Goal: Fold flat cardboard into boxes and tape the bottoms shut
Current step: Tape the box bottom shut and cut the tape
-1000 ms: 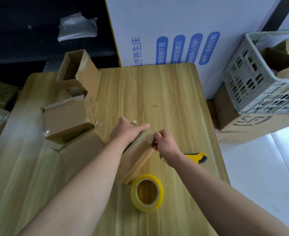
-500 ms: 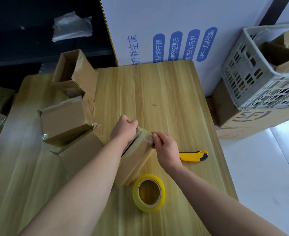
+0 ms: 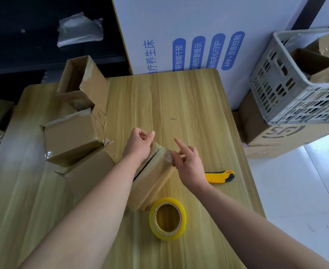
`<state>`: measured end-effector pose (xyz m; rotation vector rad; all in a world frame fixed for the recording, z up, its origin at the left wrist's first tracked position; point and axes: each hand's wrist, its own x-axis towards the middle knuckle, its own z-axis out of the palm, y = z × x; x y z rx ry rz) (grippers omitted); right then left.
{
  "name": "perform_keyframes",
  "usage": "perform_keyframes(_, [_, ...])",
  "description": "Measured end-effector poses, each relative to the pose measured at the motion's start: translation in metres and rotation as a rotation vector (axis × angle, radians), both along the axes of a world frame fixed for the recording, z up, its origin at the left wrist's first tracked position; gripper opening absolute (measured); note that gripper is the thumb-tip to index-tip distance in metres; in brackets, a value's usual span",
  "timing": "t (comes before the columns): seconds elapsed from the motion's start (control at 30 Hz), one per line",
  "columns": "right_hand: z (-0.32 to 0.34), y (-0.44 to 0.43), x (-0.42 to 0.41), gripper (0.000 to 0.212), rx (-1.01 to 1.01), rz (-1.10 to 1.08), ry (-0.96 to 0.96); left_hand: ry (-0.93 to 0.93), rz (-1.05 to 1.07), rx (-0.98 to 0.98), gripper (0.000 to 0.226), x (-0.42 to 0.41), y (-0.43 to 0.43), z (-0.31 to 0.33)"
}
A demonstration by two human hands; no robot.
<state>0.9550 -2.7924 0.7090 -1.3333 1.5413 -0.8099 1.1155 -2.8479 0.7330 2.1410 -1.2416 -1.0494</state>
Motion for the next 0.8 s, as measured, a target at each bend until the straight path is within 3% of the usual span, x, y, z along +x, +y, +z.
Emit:
perform_keyframes(0.1, [-0.002, 0.000, 0.002, 0.027, -0.037, -0.001, -0.023, 0.124, -0.136, -0.100, 0.013, 0.005, 0.004, 0.003])
perform_keyframes(0.2, [-0.005, 0.002, 0.004, 0.026, -0.043, -0.027, -0.010, 0.176, -0.190, -0.113, 0.015, 0.011, 0.007, 0.003])
perform_keyframes(0.53, [-0.005, 0.006, 0.005, 0.028, -0.060, -0.063, 0.002, 0.068, -0.254, -0.134, 0.019, 0.016, 0.009, 0.007])
perform_keyframes(0.67, [-0.008, 0.006, 0.006, 0.031, -0.050, -0.064, 0.029, -0.027, -0.302, -0.087, 0.029, 0.016, 0.015, 0.012])
perform_keyframes(0.8, [-0.010, 0.005, 0.008, 0.032, -0.045, -0.073, 0.064, -0.180, -0.353, 0.073, 0.075, 0.025, 0.045, 0.022])
